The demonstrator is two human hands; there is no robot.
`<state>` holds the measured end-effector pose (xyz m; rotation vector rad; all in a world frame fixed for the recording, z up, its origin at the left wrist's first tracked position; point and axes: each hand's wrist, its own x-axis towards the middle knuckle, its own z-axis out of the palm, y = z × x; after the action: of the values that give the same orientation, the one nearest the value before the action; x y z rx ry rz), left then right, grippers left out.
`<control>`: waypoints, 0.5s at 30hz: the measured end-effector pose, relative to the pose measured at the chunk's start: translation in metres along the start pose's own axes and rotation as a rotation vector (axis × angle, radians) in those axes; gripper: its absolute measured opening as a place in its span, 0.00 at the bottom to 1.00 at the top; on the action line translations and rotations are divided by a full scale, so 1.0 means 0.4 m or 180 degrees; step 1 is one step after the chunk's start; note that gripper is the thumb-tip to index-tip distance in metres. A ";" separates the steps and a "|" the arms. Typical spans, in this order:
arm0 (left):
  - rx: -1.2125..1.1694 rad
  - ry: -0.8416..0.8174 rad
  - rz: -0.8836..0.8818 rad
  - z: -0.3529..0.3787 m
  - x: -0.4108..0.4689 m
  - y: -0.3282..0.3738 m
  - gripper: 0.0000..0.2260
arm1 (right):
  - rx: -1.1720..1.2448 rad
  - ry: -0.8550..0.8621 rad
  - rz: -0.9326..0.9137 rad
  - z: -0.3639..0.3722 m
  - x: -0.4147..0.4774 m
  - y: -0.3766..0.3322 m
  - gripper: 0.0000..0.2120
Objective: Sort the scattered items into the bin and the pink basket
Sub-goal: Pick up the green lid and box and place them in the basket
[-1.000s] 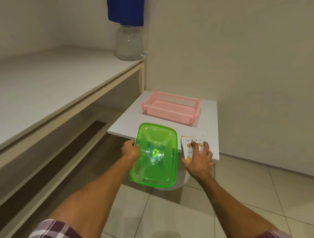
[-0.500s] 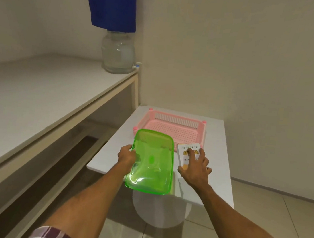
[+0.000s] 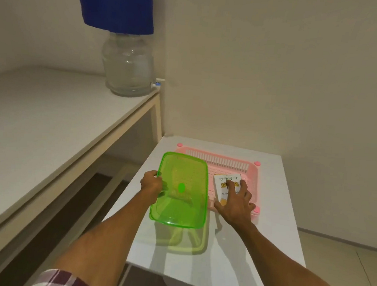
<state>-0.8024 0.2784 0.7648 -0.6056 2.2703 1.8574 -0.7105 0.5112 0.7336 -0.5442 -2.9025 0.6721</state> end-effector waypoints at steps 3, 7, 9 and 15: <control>0.0107 -0.0163 -0.0014 0.013 0.111 0.037 0.13 | -0.0055 -0.0011 0.0125 0.035 0.072 -0.026 0.36; 0.0160 -0.0338 -0.0047 0.038 0.265 0.088 0.14 | -0.0030 0.0061 0.0387 0.078 0.171 -0.072 0.36; 0.0193 -0.0455 -0.0090 0.054 0.334 0.108 0.14 | -0.0064 0.0092 0.0518 0.098 0.212 -0.091 0.35; 0.0348 -0.0711 -0.0057 0.111 0.473 0.138 0.11 | -0.0085 0.0182 0.0891 0.150 0.297 -0.122 0.34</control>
<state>-1.0020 0.2891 0.7367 -0.3798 2.1947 1.6854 -0.8475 0.4898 0.7049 -0.9686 -2.8122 0.6374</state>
